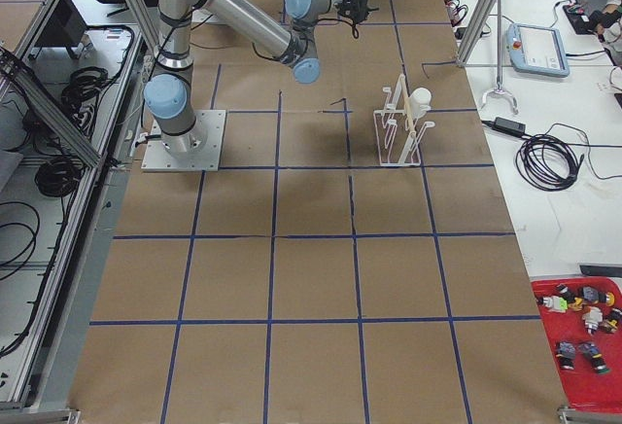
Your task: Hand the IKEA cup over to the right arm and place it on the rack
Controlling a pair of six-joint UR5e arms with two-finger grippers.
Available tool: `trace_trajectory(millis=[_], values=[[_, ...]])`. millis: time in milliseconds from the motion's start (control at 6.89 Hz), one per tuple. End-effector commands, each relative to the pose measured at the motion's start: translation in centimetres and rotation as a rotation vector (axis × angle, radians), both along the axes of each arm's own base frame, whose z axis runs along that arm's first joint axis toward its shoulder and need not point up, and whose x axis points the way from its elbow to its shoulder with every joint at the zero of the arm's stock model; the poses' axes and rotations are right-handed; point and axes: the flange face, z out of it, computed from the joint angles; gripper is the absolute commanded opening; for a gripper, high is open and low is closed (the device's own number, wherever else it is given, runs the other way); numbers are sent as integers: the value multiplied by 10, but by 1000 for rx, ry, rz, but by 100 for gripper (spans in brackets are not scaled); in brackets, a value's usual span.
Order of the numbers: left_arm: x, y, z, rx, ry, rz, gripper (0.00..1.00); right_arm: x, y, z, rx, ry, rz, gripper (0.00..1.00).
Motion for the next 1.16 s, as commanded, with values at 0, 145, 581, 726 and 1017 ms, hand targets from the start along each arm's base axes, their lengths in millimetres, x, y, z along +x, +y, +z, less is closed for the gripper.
trace_trajectory(millis=[0, 145, 581, 726, 1017], values=[[-53, -22, -3, -216, 163, -174, 0, 0, 6, 1, 16, -29, -3, 100], [-65, -17, -15, -281, 203, -212, 0, 0, 6, -1, 19, -29, -1, 100], [-95, 5, -65, -582, 286, -328, 0, 1, 3, -4, 27, -28, 0, 100], [-121, 16, -79, -668, 342, -395, 0, 0, 3, -4, 26, -28, -3, 100], [-167, 14, -101, -705, 386, -423, 0, -2, 2, -3, 25, -27, -12, 100]])
